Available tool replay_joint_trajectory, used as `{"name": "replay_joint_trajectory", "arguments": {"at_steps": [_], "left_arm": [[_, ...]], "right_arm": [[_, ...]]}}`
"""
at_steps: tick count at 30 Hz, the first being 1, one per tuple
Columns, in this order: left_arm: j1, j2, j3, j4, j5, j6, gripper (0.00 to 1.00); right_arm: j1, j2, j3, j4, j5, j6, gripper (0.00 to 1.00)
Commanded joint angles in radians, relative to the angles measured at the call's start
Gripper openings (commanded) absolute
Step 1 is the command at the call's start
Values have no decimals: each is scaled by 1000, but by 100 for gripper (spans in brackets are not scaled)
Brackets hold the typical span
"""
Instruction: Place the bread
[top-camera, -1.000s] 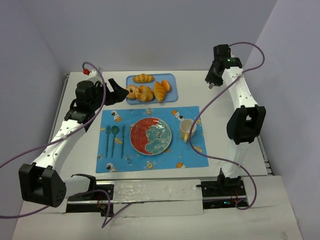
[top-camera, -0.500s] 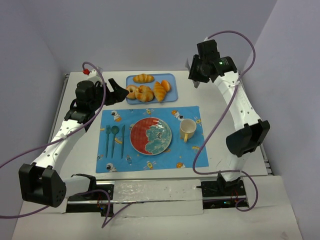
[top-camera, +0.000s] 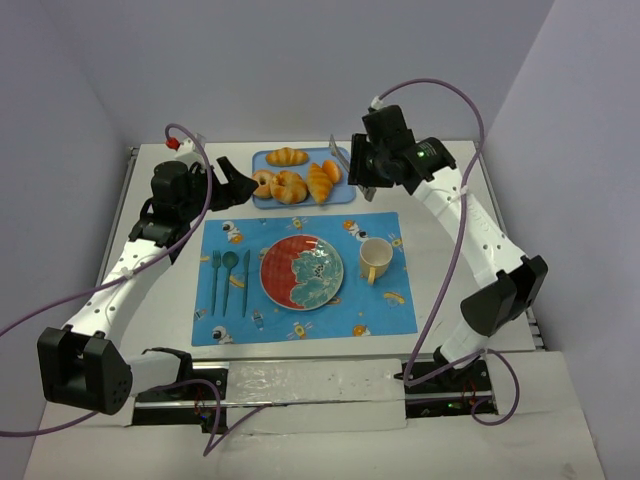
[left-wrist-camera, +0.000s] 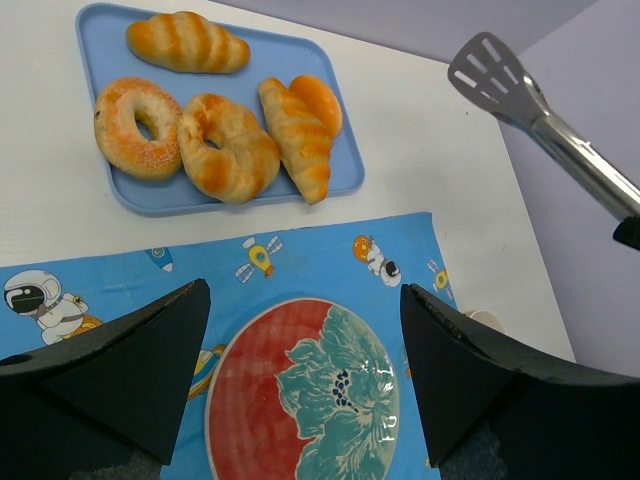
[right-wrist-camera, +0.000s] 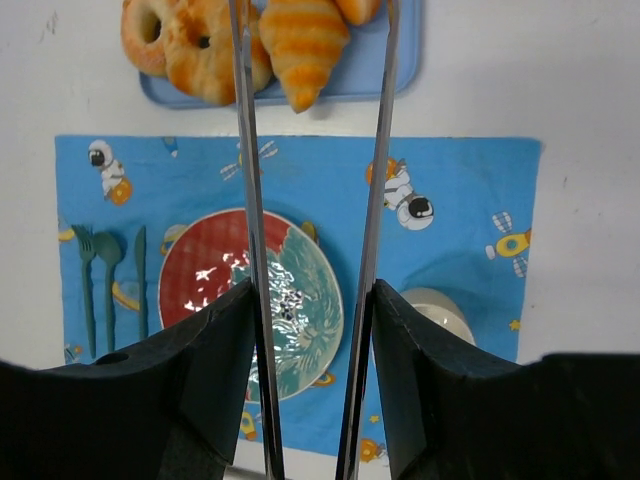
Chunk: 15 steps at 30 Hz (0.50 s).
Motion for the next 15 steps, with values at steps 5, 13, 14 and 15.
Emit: {"name": "replay_joint_trajectory", "arguments": {"at_steps": [5, 13, 14, 15], "left_arm": [[-8, -13, 48, 12, 5, 0, 87], [-8, -8, 49, 11, 5, 0, 87], [-8, -8, 49, 11, 5, 0, 87], [-8, -10, 49, 11, 5, 1, 87]], "right_arm": [[59, -27, -41, 107, 44, -7, 55], [95, 45, -74, 151, 66, -8, 56], [98, 54, -71, 155, 67, -10, 56], [98, 62, -69, 159, 64, -10, 56]]}}
